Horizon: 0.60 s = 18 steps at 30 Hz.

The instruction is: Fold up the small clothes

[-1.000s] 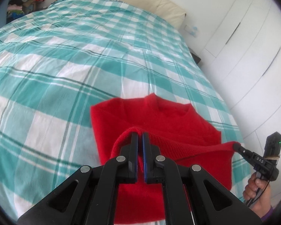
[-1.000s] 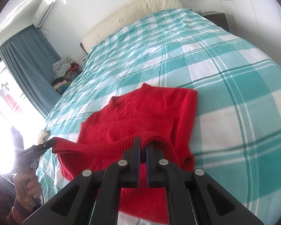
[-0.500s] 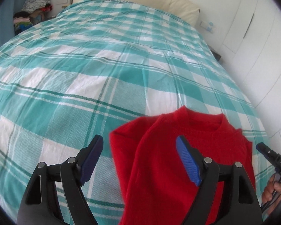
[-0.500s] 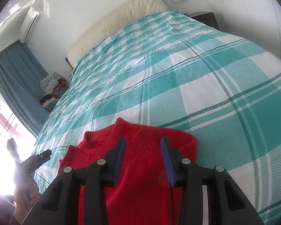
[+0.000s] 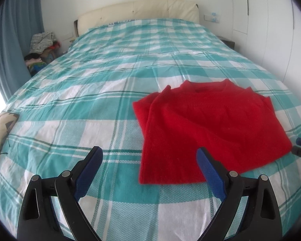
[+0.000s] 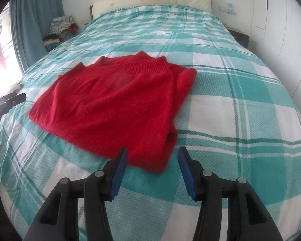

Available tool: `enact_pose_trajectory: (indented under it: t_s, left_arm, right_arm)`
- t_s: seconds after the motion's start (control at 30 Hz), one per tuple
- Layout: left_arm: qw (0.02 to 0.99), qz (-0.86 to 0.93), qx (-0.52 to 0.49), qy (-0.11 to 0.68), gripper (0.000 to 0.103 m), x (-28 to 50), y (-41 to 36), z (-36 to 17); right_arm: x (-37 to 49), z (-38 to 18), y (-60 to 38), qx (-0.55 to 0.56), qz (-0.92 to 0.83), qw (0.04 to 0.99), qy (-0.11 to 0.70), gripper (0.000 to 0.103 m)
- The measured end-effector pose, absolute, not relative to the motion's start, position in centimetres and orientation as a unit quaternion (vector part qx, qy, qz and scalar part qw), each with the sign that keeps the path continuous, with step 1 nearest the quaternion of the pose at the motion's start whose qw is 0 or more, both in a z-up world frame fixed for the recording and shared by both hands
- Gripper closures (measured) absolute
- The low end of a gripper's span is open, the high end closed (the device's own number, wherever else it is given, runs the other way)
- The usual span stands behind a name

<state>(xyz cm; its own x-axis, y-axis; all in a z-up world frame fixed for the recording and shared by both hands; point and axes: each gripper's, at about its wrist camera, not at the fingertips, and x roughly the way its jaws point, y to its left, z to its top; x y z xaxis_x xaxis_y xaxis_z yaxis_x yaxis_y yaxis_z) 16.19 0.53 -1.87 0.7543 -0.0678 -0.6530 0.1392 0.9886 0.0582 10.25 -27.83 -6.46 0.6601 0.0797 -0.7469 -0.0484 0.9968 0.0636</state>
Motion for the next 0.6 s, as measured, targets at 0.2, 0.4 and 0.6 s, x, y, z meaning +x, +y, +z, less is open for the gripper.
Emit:
enact_pose_trajectory:
  t_s: [0.2,0.4,0.6]
  left_arm:
    - [0.938,-0.055,0.061,0.338,0.008,14.9,0.0,-1.0]
    - [0.934,-0.058,0.054,0.348,0.008,14.2,0.2,-1.5]
    - [0.919,-0.082,0.015,0.385,0.008,12.7,1.9,-6.2]
  right_arm:
    - [8.9,-5.7,-27.3,0.025,0.037,0.913,0.406,0.051]
    - [9.3,-5.5,-26.9,0.033,0.043,0.915,0.4,0.049]
    - [10.1,-5.6,-30.0,0.106,0.023,0.918,0.382,0.039]
